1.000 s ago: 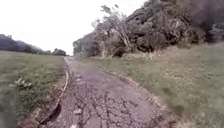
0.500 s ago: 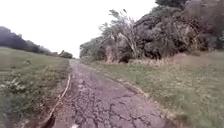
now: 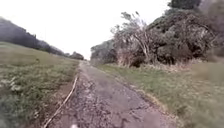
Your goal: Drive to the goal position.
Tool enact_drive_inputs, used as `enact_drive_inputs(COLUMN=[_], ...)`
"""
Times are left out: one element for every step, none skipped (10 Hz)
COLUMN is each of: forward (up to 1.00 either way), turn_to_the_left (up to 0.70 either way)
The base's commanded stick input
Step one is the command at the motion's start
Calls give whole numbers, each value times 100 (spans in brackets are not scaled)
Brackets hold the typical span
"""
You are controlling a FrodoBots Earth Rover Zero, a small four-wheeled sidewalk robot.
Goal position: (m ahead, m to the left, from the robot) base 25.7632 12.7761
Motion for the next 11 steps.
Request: enact_drive_inputs(forward=[70, 70, 70, 70, 70, 70, 70, 70, 70, 70, 70], turn_to_the_left=[0, 0, 0, 0, 0, 0, 0, 0, 0, 0, 0])
